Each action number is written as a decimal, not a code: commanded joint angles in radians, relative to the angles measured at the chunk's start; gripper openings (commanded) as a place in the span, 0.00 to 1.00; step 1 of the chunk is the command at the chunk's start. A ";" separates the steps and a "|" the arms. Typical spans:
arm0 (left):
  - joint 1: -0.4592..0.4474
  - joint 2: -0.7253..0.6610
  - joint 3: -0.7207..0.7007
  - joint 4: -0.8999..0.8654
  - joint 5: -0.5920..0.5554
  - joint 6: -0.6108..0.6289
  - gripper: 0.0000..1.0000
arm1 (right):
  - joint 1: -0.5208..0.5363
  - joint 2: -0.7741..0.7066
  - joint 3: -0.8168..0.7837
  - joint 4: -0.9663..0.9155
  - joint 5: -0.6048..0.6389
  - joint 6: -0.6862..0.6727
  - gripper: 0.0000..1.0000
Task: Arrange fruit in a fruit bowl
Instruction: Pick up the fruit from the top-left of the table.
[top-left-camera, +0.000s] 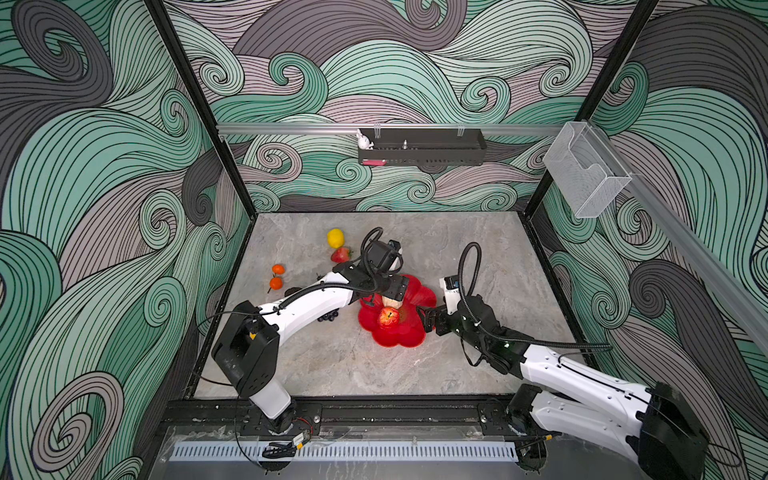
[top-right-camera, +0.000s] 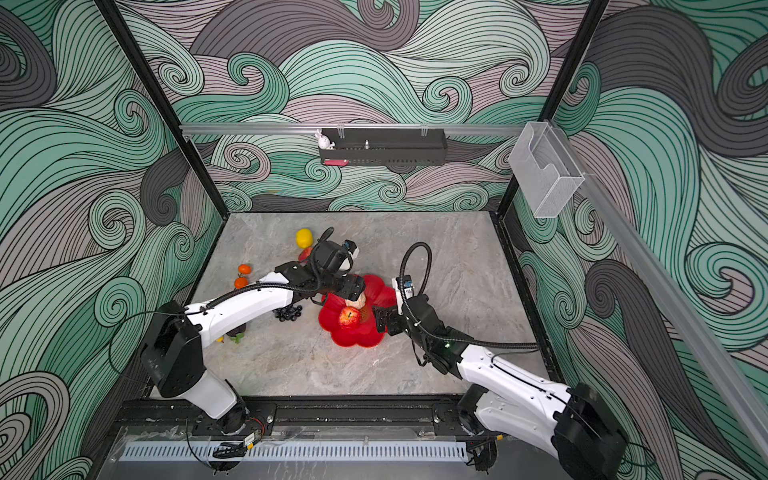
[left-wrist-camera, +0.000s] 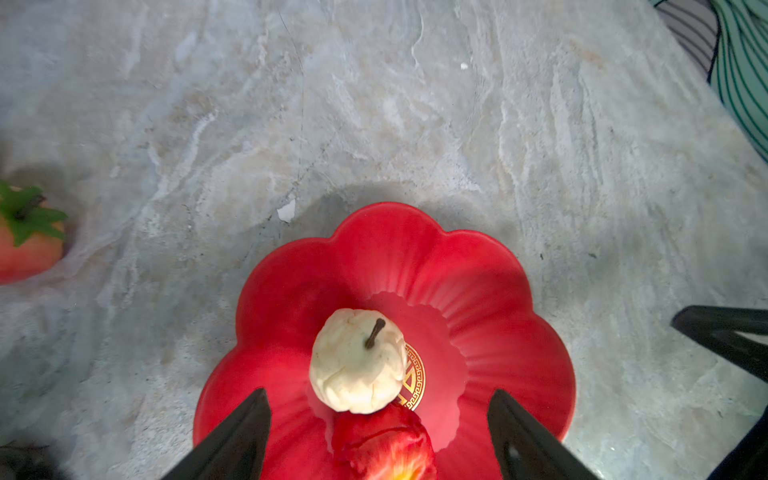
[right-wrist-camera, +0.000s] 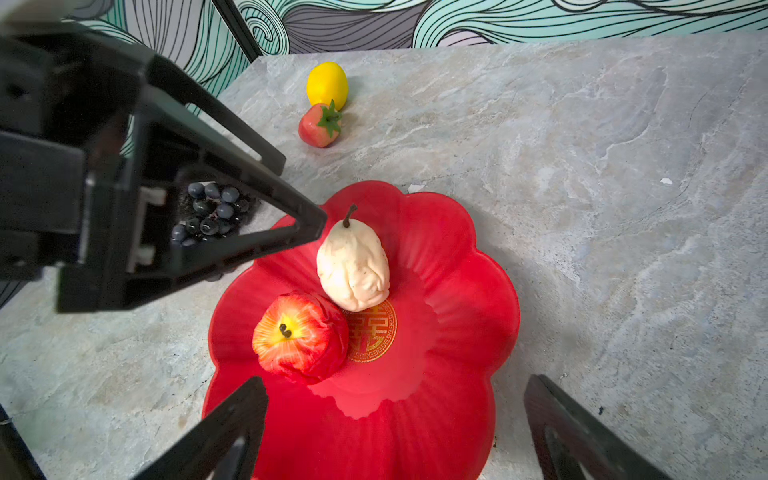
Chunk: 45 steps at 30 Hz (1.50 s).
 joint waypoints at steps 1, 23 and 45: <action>0.010 -0.052 0.021 -0.039 -0.100 -0.032 0.84 | -0.006 -0.028 -0.009 -0.018 0.024 0.014 0.97; 0.494 0.110 0.167 -0.152 -0.163 -0.162 0.85 | -0.045 -0.061 -0.014 -0.071 0.019 0.078 0.97; 0.563 0.825 0.989 -0.397 -0.101 -0.103 0.89 | -0.091 -0.022 -0.036 -0.027 -0.033 0.103 0.97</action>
